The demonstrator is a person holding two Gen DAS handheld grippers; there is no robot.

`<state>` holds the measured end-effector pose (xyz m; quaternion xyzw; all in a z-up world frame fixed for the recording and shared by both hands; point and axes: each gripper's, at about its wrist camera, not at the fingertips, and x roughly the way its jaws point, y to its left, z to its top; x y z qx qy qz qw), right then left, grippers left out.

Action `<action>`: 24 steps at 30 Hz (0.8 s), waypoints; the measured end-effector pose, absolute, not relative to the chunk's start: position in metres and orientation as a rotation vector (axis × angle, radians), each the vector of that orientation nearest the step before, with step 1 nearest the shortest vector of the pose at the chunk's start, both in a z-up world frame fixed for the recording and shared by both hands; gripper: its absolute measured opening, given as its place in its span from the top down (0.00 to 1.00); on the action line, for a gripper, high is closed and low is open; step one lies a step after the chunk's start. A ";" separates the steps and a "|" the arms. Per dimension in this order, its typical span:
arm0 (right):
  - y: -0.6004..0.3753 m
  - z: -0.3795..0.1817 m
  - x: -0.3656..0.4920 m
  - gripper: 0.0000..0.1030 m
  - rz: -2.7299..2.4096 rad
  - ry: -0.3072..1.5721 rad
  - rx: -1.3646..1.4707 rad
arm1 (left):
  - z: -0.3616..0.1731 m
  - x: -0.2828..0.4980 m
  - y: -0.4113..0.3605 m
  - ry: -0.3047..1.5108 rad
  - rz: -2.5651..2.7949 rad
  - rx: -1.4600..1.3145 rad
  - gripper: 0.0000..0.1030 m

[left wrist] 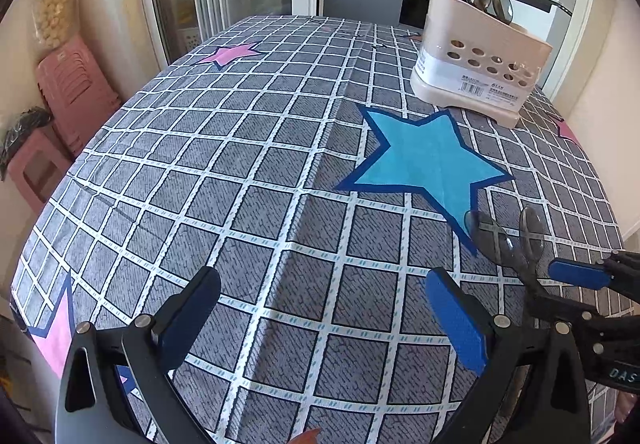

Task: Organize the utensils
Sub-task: 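Move both open tools back over the remaining spoons, then grasp a black-handled spoon with the right tool while the left tool grasps another spoon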

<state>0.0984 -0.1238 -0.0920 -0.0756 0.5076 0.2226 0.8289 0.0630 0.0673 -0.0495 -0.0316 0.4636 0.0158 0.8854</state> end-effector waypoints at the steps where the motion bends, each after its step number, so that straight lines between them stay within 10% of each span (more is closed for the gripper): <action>1: -0.124 -0.094 0.099 0.60 0.471 1.086 -0.160 | -0.050 0.063 0.065 0.965 0.029 -0.062 0.00; 8: -0.129 -0.096 0.098 0.87 0.491 1.097 -0.106 | -0.052 0.065 0.049 0.986 -0.016 -0.049 0.00; 24: -0.191 -0.093 0.101 0.88 0.286 1.074 0.106 | -0.066 0.066 -0.021 1.075 -0.249 0.026 0.00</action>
